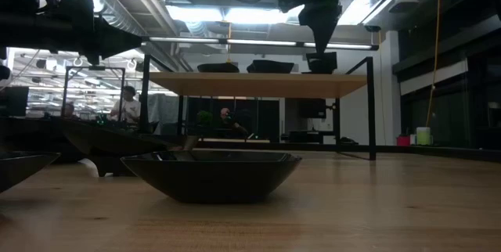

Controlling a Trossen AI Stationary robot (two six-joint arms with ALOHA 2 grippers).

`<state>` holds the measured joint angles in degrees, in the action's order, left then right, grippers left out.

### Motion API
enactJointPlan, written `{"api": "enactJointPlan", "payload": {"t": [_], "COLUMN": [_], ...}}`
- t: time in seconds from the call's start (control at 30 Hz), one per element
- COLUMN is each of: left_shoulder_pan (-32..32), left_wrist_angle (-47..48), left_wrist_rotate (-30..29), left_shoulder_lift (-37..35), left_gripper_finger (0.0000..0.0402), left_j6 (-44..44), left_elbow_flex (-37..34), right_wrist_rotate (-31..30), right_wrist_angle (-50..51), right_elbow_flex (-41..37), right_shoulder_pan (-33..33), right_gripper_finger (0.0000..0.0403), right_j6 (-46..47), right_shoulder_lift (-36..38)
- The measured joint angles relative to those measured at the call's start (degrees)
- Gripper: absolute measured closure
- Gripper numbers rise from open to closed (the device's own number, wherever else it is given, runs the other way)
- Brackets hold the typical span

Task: Pick & Place Mini shaped plates
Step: Stack the square plate on top of the square plate on the shelf

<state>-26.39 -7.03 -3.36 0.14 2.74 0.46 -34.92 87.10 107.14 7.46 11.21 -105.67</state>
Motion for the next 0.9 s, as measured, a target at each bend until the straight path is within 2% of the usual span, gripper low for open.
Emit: {"api": "enactJointPlan", "payload": {"t": [0.27, 0.67, 0.9], "left_shoulder_pan": [0.0, 0.0, 0.0], "left_wrist_angle": [0.0, 0.0, 0.0], "left_wrist_rotate": [0.0, 0.0, 0.0], "left_shoulder_lift": [0.0, 0.0, 0.0], "left_gripper_finger": [0.0315, 0.0315, 0.0315], "left_j6": [0.0, 0.0, 0.0], "left_elbow_flex": [0.0, 0.0, 0.0], "right_wrist_rotate": [1.9, 3.0, 2.0], "right_wrist_angle": [-0.5, -2.1, -2.6], "right_elbow_flex": [1.9, -0.7, -1.4], "right_shoulder_pan": [0.0, 0.3, 0.3], "right_gripper_finger": [0.0403, 0.0402, 0.0378], "right_j6": [0.2, -1.2, -1.0], "right_shoulder_lift": [0.0, 0.0, 0.0]}}
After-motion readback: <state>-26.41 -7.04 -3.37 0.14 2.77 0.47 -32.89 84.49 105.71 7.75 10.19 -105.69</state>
